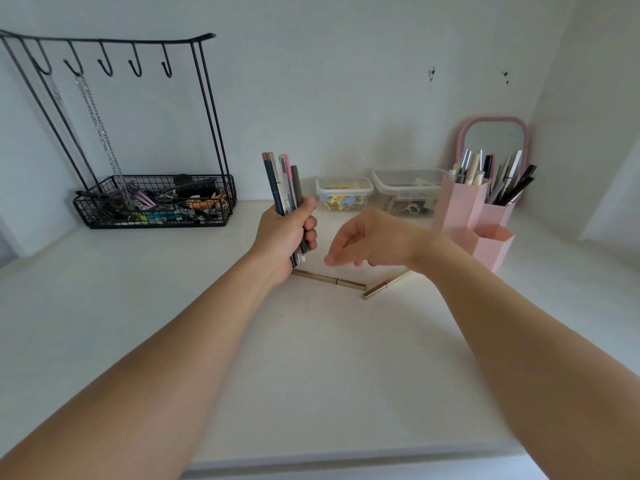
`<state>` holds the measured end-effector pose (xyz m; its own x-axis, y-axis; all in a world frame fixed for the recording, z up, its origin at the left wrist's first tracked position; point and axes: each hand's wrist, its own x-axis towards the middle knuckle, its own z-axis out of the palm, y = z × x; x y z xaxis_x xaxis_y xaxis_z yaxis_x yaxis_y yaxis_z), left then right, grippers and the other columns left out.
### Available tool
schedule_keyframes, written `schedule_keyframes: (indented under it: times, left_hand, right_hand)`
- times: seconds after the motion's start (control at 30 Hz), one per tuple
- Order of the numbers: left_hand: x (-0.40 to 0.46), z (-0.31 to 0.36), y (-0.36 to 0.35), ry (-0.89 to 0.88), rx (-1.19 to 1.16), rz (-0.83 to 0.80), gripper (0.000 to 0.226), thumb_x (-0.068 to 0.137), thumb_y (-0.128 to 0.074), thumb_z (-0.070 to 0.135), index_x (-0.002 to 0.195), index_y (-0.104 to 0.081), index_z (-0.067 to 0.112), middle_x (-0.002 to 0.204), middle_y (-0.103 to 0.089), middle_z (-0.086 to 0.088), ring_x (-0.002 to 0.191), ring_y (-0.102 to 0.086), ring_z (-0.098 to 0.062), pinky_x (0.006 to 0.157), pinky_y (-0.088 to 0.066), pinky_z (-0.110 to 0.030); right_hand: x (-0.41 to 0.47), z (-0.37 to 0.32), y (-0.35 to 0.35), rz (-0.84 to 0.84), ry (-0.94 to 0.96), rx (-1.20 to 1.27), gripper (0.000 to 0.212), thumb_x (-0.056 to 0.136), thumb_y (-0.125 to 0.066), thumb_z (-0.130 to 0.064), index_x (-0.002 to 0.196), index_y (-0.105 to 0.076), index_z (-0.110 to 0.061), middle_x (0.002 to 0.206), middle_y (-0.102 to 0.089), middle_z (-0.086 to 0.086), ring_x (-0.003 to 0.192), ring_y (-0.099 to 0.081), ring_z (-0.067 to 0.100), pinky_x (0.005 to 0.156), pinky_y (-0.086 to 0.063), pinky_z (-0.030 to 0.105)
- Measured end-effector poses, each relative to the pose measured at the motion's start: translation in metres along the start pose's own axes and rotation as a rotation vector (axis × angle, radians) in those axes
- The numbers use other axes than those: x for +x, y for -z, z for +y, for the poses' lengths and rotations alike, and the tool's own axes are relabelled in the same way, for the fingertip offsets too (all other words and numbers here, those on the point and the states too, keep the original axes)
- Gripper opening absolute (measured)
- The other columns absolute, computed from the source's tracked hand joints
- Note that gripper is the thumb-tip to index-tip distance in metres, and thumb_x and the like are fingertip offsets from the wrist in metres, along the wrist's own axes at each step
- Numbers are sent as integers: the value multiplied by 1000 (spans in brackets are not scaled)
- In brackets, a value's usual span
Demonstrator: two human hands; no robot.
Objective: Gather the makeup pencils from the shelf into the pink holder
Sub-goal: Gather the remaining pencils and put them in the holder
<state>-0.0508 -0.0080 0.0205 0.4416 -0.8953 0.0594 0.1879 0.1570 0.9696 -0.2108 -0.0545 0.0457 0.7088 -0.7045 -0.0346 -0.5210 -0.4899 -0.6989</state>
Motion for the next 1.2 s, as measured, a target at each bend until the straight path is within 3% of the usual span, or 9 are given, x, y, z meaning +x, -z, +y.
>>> schedule_keyframes:
  times: [0.13, 0.33, 0.47, 0.6, 0.73, 0.97, 1.07, 1.2]
  left_hand:
    - [2, 4, 4, -5, -18, 56, 15, 97, -67, 28, 98, -62, 14, 48, -38, 10, 41, -32, -8, 41, -31, -19]
    - [3, 9, 10, -16, 57, 152, 36, 90, -74, 45, 78, -57, 16, 43, -36, 10, 37, -28, -10, 41, -29, -22]
    - [5, 7, 12, -8, 105, 116, 37, 91, -72, 45, 76, -55, 15, 44, -36, 9, 37, -29, -11, 42, -31, -23]
    - [-2, 4, 7, -4, 161, -14, 31, 94, -69, 41, 82, -60, 14, 48, -42, 6, 41, -38, -11, 43, -37, -22]
    - [-6, -1, 0, -22, 244, -99, 33, 93, -71, 41, 79, -62, 12, 52, -51, 3, 46, -47, -15, 50, -43, -26]
    - [-15, -3, -9, 74, 195, -193, 44, 93, -62, 55, 81, -61, 13, 52, -46, 4, 43, -37, -11, 43, -36, -22]
    - [-16, -4, -8, 68, 192, -226, 52, 83, -62, 65, 79, -58, 14, 51, -44, 5, 44, -37, -12, 44, -36, -22]
    - [-14, -9, -6, 4, 264, -280, 44, 73, -82, 48, 77, -53, 15, 53, -44, 2, 46, -38, -15, 48, -34, -23]
  right_hand:
    - [-1, 2, -5, -78, -17, -207, 20, 68, -85, -38, 79, -77, -25, 80, -70, -8, 69, -58, 5, 69, -44, 19]
    - [1, 7, 1, -52, 8, -225, 3, 76, -79, -25, 76, -77, -27, 75, -71, -11, 70, -62, 4, 69, -48, 20]
    - [-2, 7, 18, 72, 36, 110, 3, 81, -75, -12, 84, -75, -13, 75, -73, 4, 68, -64, 7, 66, -50, 23]
    - [-2, 7, 26, 149, 121, 565, 13, 84, -72, -2, 96, -71, -3, 77, -67, 5, 70, -63, 12, 66, -51, 23]
    - [2, 6, 26, 196, 177, 753, 15, 86, -70, -2, 101, -71, -4, 78, -65, 3, 68, -61, 11, 64, -51, 20]
    - [6, 3, 20, 336, 262, 723, 21, 87, -69, 0, 108, -69, -1, 79, -65, 6, 69, -59, 13, 66, -50, 24]
    - [7, 2, 18, 382, 292, 630, 23, 87, -69, -1, 110, -69, -2, 83, -66, 7, 71, -60, 13, 68, -51, 25]
    - [8, 2, 14, 400, 312, 540, 17, 86, -70, -1, 102, -71, -8, 81, -68, 5, 71, -62, 12, 68, -53, 25]
